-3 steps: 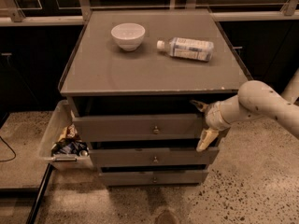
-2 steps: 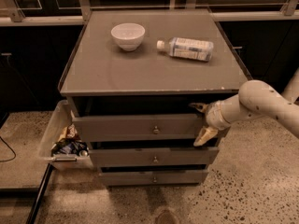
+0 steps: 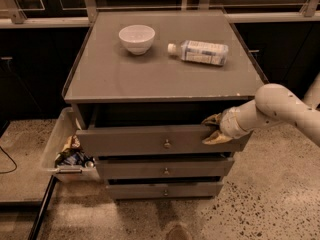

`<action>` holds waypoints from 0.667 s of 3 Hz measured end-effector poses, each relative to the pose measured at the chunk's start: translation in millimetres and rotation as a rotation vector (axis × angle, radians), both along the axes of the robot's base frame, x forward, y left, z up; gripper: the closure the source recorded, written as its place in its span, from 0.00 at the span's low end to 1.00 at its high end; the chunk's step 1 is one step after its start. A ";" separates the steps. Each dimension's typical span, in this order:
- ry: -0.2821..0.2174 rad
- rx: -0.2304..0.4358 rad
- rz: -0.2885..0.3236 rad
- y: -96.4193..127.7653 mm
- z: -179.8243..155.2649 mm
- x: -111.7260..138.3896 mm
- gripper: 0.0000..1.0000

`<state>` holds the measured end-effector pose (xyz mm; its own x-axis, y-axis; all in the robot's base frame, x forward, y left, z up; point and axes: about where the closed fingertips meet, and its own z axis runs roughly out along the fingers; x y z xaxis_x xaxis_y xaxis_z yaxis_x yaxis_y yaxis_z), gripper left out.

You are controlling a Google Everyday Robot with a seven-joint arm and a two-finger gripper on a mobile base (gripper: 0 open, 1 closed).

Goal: Open top drawer

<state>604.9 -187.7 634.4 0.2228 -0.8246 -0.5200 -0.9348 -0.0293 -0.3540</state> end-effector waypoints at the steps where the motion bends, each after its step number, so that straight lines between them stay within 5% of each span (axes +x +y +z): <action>1: 0.014 -0.007 0.015 -0.7 5.2 -9.1 0.89; 2: 0.014 -0.007 0.015 -0.7 5.2 -9.1 0.85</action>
Offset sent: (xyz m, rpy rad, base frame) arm -0.0091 -0.0008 0.0052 -0.0073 0.0136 0.0148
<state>595.8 -188.4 639.6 0.2280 -0.8250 -0.5171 -0.9390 -0.0458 -0.3409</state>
